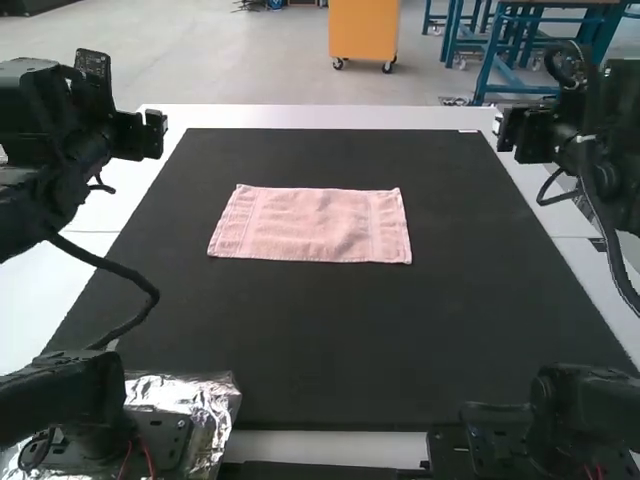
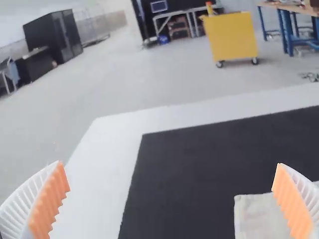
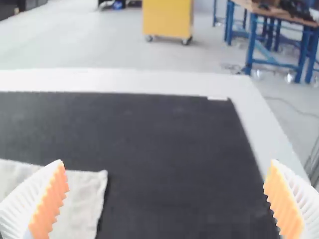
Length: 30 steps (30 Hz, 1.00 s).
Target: Fold the towel.
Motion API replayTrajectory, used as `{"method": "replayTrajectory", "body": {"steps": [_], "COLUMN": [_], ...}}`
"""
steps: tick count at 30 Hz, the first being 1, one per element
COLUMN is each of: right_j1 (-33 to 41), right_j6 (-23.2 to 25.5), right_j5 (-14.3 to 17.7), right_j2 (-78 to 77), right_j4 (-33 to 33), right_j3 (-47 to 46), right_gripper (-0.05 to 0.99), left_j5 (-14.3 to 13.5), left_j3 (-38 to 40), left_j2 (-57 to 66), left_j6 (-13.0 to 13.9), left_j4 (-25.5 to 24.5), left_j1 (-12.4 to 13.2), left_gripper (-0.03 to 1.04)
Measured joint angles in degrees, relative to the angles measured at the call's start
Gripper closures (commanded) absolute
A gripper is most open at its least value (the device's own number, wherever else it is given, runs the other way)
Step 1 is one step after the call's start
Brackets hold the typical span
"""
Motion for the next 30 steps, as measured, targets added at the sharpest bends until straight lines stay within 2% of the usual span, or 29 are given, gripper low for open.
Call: {"method": "replayTrajectory", "body": {"steps": [2, 5, 8, 11, 20, 30], "right_j1": [0.0, 0.0, -0.2, -0.2, 5.4, 8.7], "right_j6": [1.9, 3.7, 4.3, 4.3, 4.3, 4.8], "right_j5": [-2.3, -5.6, -7.3, -8.4, -8.8, -8.8], "right_j2": [8.4, 18.1, 23.5, 25.3, 37.3, 47.7], "right_j4": [-4.2, -6.5, -6.4, -6.3, -5.7, 1.5], "right_j3": [2.6, 3.9, 3.9, 5.0, 12.0, 15.6], "right_gripper": [0.03, 0.03, 0.03, 0.04, 0.03, 0.03], "left_j5": [-0.3, -0.3, -0.1, 0.4, 1.2, 1.6], "left_j3": [2.9, 5.6, 7.5, 10.6, 20.7, 28.6], "left_j2": [8.1, 20.3, 29.5, 34.0, 42.8, 56.0], "left_j6": [-2.4, -6.0, -8.5, -9.8, -11.5, -11.6], "left_j4": [-4.9, -10.1, -12.0, -12.0, -10.5, -11.2], "left_j1": [0.0, 0.0, 0.0, -0.1, -1.4, -2.5], "left_gripper": [0.05, 0.06, 0.06, 0.05, 0.05, 0.05]}}
